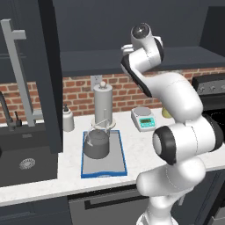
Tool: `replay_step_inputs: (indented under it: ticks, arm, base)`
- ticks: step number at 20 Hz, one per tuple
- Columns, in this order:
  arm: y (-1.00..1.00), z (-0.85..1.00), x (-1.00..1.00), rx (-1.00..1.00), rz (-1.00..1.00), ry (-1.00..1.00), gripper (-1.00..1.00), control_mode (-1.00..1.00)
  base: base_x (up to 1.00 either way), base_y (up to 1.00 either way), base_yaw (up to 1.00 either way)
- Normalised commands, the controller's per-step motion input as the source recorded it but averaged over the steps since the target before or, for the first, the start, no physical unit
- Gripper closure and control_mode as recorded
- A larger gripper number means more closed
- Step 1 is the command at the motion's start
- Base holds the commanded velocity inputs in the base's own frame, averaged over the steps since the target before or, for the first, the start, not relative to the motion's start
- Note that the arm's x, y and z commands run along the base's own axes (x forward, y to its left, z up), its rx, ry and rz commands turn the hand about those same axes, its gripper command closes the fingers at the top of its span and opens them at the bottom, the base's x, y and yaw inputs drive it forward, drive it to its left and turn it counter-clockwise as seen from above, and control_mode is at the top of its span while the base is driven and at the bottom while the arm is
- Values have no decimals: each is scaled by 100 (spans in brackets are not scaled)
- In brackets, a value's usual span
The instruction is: Pick the kettle from the counter and place it on the tray. Then pick the mug from the cabinet and place it on the tray. Then close the cabinet doors.
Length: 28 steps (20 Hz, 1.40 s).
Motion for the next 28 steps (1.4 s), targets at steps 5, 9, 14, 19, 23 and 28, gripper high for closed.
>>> replay_step_inputs:
  ticks: [5, 9, 14, 19, 23, 28]
  arm:
    - [0, 0, 8, 0, -1, 0, -100, -100]
    - [0, 0, 0, 0, -1, 0, 100, -100]
    - [0, 0, 3, 0, -2, 0, 100, -100]
    - [-2, 0, 1, 0, -1, 0, 100, -100]
    - [-3, 0, 0, 0, 0, 0, 100, -100]
    - [0, 0, 0, 0, 0, -1, 100, -100]
  base:
    - [0, 0, 0]
    - [0, 0, 0]
    - [0, 0, 0]
    - [0, 0, 0]
    - [0, 0, 0]
    - [0, 0, 0]
